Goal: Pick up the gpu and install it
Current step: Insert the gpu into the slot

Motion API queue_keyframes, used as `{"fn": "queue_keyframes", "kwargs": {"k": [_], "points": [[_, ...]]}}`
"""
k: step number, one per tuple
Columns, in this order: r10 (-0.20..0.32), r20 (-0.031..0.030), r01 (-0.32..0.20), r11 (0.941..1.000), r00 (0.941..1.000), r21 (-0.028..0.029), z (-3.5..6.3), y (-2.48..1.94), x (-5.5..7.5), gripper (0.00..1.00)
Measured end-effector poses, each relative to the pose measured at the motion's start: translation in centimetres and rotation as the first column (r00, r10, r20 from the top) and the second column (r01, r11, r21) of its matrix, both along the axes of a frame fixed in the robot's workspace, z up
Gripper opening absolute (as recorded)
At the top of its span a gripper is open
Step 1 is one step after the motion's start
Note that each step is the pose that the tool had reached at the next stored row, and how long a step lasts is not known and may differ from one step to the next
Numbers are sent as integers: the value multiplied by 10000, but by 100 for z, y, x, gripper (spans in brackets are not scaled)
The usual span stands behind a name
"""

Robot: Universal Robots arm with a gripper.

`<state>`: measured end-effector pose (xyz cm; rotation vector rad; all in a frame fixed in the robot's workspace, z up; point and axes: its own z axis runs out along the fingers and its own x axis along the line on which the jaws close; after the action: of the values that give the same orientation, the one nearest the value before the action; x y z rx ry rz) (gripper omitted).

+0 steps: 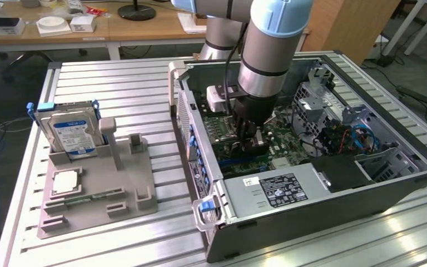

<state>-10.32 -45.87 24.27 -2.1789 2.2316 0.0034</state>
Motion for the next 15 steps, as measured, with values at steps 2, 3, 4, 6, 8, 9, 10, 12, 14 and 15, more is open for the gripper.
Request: {"fn": "queue_keyframes", "kwargs": {"k": [2, 3, 4, 6, 8, 9, 10, 12, 14, 15], "points": [[0, 0, 0, 10000, 10000, 1, 0, 0, 0, 26], [0, 0, 0, 10000, 10000, 0, 0, 0, 0, 26], [0, 0, 0, 10000, 10000, 0, 0, 0, 0, 26], [0, 0, 0, 10000, 10000, 0, 0, 0, 0, 26], [0, 0, 0, 10000, 10000, 1, -1, 0, 0, 26], [0, -1, 0, 10000, 10000, 1, -1, 0, 0, 26], [0, -1, 0, 10000, 10000, 1, -1, 0, 0, 26], [0, -2, 0, 10000, 10000, 1, -2, 0, 0, 26], [0, -2, 0, 10000, 10000, 2, -4, 0, 2, 26], [0, -2, 0, 10000, 10000, 1, -5, 0, 3, 26]]}}
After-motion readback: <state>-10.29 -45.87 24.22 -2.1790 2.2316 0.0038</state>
